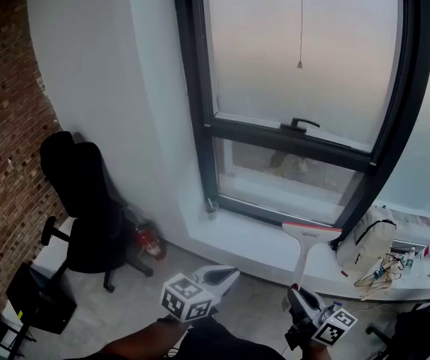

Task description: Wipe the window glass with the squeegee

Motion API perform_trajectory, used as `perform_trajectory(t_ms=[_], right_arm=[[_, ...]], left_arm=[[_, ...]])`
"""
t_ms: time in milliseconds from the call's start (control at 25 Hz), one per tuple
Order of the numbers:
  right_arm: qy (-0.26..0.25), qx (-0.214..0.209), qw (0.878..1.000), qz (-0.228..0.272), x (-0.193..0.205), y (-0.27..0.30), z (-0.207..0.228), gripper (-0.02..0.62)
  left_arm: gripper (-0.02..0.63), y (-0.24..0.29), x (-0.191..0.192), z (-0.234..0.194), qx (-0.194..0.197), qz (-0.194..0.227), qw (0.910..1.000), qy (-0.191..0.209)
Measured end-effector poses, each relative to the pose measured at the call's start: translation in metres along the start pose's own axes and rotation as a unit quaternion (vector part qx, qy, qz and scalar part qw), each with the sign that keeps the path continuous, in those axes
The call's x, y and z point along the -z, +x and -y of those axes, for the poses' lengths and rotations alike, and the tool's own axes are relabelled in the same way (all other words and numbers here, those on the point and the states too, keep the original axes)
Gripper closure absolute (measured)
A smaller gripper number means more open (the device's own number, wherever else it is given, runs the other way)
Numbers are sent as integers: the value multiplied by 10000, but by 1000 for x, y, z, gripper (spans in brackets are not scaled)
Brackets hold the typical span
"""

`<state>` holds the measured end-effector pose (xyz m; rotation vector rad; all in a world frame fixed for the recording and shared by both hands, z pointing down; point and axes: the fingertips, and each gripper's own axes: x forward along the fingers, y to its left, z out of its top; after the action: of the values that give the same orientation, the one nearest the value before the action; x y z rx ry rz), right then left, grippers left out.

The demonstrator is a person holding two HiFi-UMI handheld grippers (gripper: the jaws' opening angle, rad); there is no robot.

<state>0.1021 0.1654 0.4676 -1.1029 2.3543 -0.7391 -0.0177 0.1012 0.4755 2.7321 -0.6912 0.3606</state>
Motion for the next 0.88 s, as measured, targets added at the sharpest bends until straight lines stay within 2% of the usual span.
perform_trajectory(t_ms=[400, 680, 880], right_arm=[[752, -142, 9970, 102, -7, 114, 39, 508], [788, -314, 9964, -12, -11, 204, 59, 509], [668, -452, 9967, 24, -20, 269, 63, 509]], left_arm=[[606, -2, -24, -102, -268, 44, 9996, -13], [606, -2, -41, -183, -368, 143, 9992, -106], [606, -5, -59, -231, -264, 319, 9991, -100]])
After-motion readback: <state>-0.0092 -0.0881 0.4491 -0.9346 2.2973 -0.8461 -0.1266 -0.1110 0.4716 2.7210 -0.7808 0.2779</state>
